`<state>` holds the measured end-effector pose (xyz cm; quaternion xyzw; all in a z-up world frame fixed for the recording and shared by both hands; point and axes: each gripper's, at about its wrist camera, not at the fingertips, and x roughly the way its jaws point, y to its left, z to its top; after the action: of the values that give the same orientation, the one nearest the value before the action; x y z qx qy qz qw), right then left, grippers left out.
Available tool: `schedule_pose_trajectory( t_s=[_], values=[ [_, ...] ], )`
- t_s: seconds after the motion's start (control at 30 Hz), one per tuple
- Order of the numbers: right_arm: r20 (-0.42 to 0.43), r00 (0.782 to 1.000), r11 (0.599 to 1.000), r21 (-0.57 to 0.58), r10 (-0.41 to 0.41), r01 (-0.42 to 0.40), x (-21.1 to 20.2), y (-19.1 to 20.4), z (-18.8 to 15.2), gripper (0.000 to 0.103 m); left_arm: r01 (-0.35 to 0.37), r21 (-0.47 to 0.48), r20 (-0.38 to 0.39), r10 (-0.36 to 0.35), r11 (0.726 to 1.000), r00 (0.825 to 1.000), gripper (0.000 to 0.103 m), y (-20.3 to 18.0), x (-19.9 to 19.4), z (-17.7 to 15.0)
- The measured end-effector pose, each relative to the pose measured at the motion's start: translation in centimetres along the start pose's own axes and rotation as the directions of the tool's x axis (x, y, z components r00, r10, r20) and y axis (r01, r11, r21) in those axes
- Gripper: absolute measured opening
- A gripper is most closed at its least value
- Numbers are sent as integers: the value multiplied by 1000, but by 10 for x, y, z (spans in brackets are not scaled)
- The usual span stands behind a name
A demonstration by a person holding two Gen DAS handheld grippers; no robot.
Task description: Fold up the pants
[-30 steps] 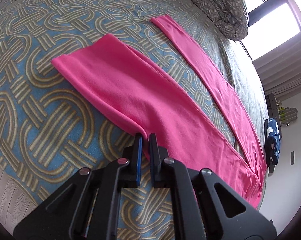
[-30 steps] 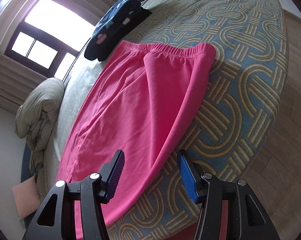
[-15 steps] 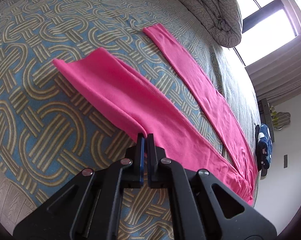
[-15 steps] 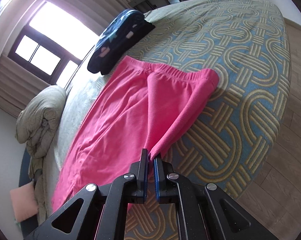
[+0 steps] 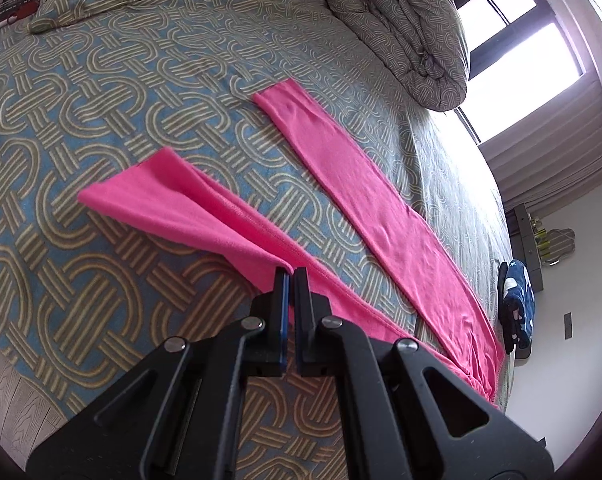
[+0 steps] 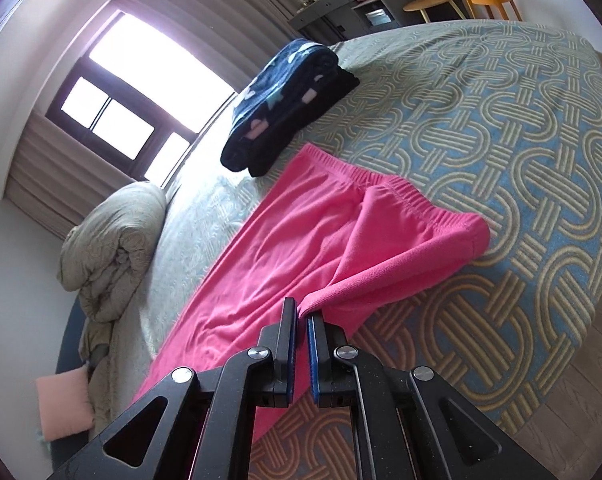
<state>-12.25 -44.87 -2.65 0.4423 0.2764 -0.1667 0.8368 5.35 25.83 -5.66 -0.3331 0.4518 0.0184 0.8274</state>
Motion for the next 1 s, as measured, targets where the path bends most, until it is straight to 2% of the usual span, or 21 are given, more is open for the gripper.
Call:
schedule_pose_trajectory(
  t_s=[0.1,0.43,0.53,0.63,0.7,0.77,0.83,0.9,1.0],
  values=[
    [10,1000,1000,-15,16,-16,9,15,12,4,9,4,13,-9,1000,1000,3,-11,3,12],
    [1,998,988,-140,-65,65,75,80,65,4,-37,40,112,33,998,993,2,-62,32,91],
    [21,995,978,-183,-93,96,99,98,79,4,-57,85,77,51,995,996,2,-75,52,100],
    [-4,993,971,-211,-120,117,122,104,83,4,-106,164,16,105,981,994,3,-77,72,92],
    [-30,989,962,-239,-145,134,133,103,80,5,-143,223,-25,153,964,988,9,-72,84,83],
    [-57,985,956,-256,-165,145,141,97,74,5,-212,281,-38,232,936,972,33,-64,91,76],
    [-82,980,956,-249,-179,154,145,89,68,5,-291,301,-14,309,908,951,45,-51,91,73],
    [-97,978,961,-227,-183,157,143,81,65,6,-335,280,3,348,900,937,48,-33,85,79],
    [-88,978,960,-227,-189,165,131,76,60,6,-339,177,14,342,924,940,49,1,66,94]
  ],
)
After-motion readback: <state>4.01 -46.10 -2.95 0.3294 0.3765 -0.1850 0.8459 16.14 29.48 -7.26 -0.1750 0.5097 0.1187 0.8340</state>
